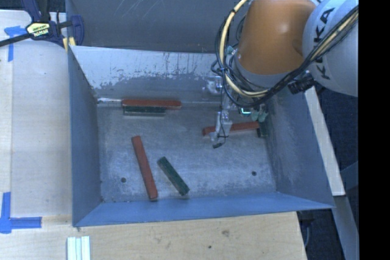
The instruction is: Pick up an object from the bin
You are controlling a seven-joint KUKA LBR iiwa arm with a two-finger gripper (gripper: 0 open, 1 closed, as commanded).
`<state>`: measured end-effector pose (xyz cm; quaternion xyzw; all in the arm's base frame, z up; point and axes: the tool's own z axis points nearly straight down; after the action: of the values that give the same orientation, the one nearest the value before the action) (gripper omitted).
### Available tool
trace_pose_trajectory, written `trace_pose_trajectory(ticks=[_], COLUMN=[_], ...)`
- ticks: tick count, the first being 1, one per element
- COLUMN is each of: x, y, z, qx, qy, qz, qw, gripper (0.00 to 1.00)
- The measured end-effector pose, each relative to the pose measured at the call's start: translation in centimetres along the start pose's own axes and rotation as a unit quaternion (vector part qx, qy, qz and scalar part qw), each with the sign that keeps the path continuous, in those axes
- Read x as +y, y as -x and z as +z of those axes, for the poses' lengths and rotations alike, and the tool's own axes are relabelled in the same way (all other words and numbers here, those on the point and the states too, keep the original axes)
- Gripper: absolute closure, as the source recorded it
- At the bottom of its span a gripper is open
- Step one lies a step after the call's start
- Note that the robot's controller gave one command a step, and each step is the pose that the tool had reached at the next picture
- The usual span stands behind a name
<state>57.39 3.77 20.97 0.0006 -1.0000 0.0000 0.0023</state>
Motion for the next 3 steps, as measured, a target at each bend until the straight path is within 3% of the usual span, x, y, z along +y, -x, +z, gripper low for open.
trace_pose_trajectory(ticks=[1,2,3], x=[0.0,-6.9,-12.8], y=[0.2,1.0,1.7], z=[-0.5,7.6,5.5], qx=[-0.0042,-0.0064,-0.0022], qy=[0.0,0.0,0.0], qz=[0.001,0.024,0.065], qw=[1.0,0.9997,0.9979], gripper=[0.0,0.0,0.0])
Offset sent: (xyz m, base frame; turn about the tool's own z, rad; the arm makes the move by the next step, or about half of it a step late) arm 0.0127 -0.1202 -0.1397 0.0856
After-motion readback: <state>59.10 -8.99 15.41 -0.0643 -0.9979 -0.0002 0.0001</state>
